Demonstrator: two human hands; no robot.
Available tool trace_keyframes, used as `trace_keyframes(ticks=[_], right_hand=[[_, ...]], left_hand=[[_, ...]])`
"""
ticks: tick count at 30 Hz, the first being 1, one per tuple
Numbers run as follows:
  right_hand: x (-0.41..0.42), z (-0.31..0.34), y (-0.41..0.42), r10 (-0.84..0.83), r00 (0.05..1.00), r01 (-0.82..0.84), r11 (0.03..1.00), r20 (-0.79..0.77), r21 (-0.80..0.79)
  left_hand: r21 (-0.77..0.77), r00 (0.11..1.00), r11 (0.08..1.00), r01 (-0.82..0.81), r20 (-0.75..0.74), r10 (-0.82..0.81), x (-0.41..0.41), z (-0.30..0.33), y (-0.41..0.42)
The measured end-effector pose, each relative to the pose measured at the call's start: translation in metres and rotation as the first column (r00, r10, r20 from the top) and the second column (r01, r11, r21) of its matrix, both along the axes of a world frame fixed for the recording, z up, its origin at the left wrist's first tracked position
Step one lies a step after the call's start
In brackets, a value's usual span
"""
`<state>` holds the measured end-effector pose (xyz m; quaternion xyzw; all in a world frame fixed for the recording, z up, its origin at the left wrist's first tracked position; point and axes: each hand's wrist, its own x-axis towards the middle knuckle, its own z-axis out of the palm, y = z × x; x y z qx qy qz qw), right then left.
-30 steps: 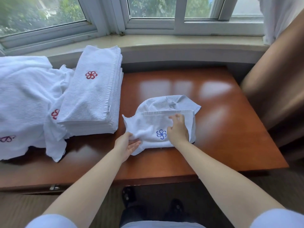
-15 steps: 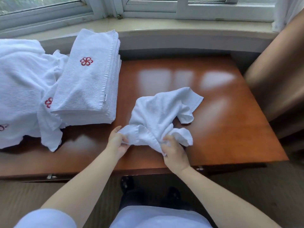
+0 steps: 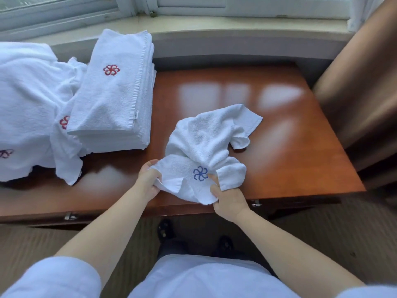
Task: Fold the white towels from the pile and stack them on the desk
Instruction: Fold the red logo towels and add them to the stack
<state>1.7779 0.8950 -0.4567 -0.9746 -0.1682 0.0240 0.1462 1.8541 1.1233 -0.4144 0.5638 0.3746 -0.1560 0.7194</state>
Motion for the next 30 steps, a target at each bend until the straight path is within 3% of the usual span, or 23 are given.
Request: trace_keyframes(ticks=[1,3,5,7,8,10,12,14,15,17,18,19,20,21,23,27,30], right_hand=[[0.0,-0.004,-0.002,0.006,0.999,-0.009,0.998,-0.045,-0.063],[0.0,-0.004,-0.004,-0.147,0.974,0.151,0.989,-0.173,0.011],[-0.001,0.005,-0.002,-0.422,0.848,0.488,0.857,-0.32,0.166],[0.008,0.013,0.003,-0.559,0.692,0.684,0.711,-0.457,0.165],[0.013,0.018,0.003,-0.6,0.659,0.711,0.694,-0.454,0.115],[0.024,0.032,-0.001,-0.621,0.702,0.648,0.76,-0.35,-0.047],[0.033,0.045,-0.01,-0.664,0.709,0.655,0.745,-0.236,-0.127],[0.038,0.061,-0.023,-0.725,0.627,0.7,0.685,-0.285,-0.202],[0.039,0.071,-0.029,-0.76,0.555,0.74,0.636,-0.338,-0.218],[0.041,0.09,-0.038,-0.768,0.38,0.862,0.496,-0.515,-0.104],[0.041,0.101,-0.039,-0.713,0.279,0.943,0.331,-0.644,0.041],[0.042,0.114,-0.039,-0.57,0.196,0.98,0.09,-0.798,0.176],[0.042,0.128,-0.038,-0.409,0.213,0.951,-0.121,-0.887,0.284],[0.044,0.143,-0.037,-0.31,0.3,0.892,-0.244,-0.902,0.38],[0.047,0.177,-0.037,-0.225,0.452,0.768,-0.395,-0.863,0.505],[0.04,0.245,-0.033,-0.167,0.779,0.468,-0.486,-0.604,0.738],[0.034,0.275,-0.028,-0.176,0.89,0.278,-0.524,-0.422,0.805]], left_hand=[[-0.011,1.0,1.0,0.008,-0.013,-0.008,-0.001,0.001,0.002],[0.012,0.998,1.0,0.026,-0.052,-0.025,0.0,0.006,0.004],[0.092,0.996,0.995,0.043,-0.087,-0.035,0.001,0.013,0.004],[0.129,0.996,0.991,0.043,-0.077,-0.033,0.002,0.017,0.001],[0.135,0.997,0.99,0.036,-0.069,-0.026,0.003,0.02,0.0],[0.155,0.998,0.987,0.03,-0.059,-0.021,0.005,0.029,-0.002],[0.175,0.996,0.981,0.082,-0.044,-0.076,0.01,0.041,-0.003],[0.19,0.993,0.975,0.116,-0.01,-0.116,0.015,0.058,-0.005],[0.208,0.99,0.969,0.131,0.013,-0.137,0.016,0.069,-0.009],[0.238,0.981,0.961,0.143,0.097,-0.17,0.016,0.09,-0.02],[0.223,0.974,0.965,0.137,0.15,-0.172,0.015,0.101,-0.027],[0.185,0.964,0.974,0.13,0.205,-0.168,0.014,0.113,-0.034],[0.147,0.952,0.981,0.127,0.261,-0.163,0.013,0.125,-0.039],[0.122,0.933,0.983,0.137,0.317,-0.169,0.011,0.139,-0.044],[0.092,0.873,0.98,0.175,0.445,-0.198,0.009,0.17,-0.048],[-0.001,0.727,0.971,0.237,0.664,-0.177,-0.003,0.234,-0.061],[-0.206,0.656,0.929,0.308,0.754,-0.05,-0.018,0.264,-0.072]])
